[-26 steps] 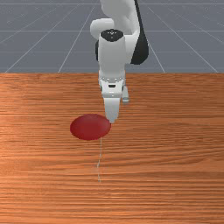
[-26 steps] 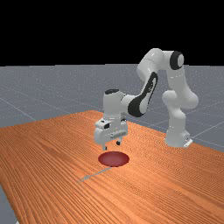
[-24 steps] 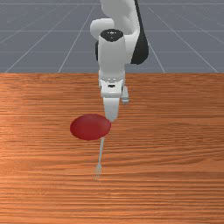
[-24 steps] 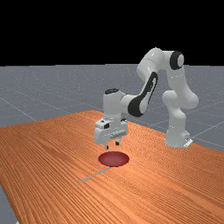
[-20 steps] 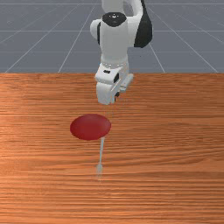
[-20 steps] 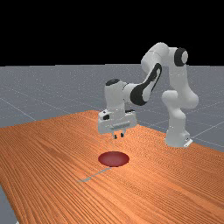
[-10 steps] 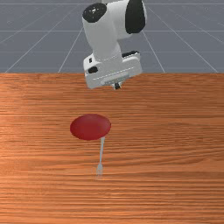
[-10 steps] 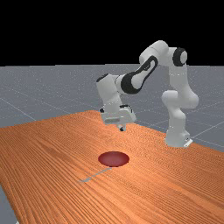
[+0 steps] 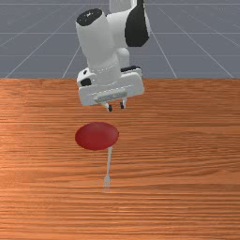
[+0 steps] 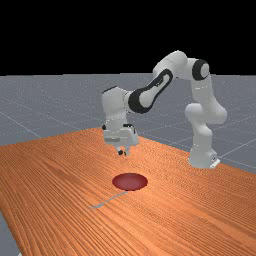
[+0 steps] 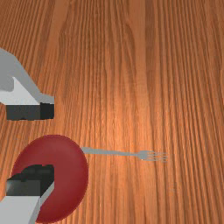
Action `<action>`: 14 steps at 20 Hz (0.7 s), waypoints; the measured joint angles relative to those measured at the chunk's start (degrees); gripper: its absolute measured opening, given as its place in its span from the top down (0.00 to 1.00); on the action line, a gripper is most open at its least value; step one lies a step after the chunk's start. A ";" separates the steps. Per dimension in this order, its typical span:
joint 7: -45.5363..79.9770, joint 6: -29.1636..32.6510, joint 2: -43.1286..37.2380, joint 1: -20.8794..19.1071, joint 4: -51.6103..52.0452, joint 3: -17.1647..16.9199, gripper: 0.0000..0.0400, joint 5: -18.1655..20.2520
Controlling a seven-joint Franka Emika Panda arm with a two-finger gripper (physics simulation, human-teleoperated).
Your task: Put the fork on the plate
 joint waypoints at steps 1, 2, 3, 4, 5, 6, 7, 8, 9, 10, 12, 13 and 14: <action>0.21 0.97 2.89 -0.27 2.28 0.05 0.37 0.38; 0.18 1.65 5.48 -0.46 3.72 0.18 0.22 0.66; 0.09 2.38 7.80 -0.59 4.69 0.33 0.14 0.91; 0.17 4.24 10.50 -0.67 5.80 0.48 0.08 1.33; 0.16 6.62 13.20 -0.72 6.65 0.62 0.05 1.77; 0.10 9.08 15.64 -0.77 7.39 0.74 0.03 2.20; 0.00 11.04 18.19 -0.91 8.76 0.89 0.02 2.57; 0.12 12.19 20.81 -1.10 10.82 1.03 0.01 2.86; 0.50 12.48 23.20 -1.29 13.28 1.12 0.01 3.05; 0.94 12.65 25.26 -1.47 15.76 1.16 0.00 3.18; 2.27 12.70 29.75 -1.90 21.45 1.05 0.00 3.37; 2.87 12.55 31.71 -2.09 23.61 0.88 0.00 3.33; 3.51 11.90 34.00 -2.36 26.38 0.58 0.00 3.07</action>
